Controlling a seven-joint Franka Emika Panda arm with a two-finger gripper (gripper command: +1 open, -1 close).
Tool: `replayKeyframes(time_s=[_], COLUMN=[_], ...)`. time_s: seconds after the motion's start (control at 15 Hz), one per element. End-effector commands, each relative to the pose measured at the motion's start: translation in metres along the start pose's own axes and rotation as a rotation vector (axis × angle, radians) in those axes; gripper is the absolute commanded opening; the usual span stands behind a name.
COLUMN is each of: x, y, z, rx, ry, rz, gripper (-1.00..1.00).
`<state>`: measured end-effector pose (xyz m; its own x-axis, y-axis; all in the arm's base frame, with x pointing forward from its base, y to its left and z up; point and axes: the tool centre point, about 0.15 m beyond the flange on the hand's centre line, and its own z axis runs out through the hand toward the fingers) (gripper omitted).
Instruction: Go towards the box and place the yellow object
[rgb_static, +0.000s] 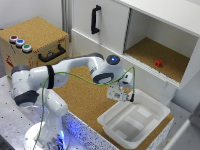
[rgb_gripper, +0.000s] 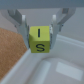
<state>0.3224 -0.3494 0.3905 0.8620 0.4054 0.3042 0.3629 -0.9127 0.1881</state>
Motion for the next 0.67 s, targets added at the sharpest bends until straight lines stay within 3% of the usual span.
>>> replayKeyframes(time_s=[0.0,0.27,0.6], x=[-0.019,-0.039,-0.044], y=[0.103,0.110,0.097], z=[0.078,0.113,0.145], rx=[0.221,0.274,0.274], ry=[0.003,0.010,-0.016], rz=[-0.094,-0.181,-0.217], gripper=[-1.00,-1.00,-1.00])
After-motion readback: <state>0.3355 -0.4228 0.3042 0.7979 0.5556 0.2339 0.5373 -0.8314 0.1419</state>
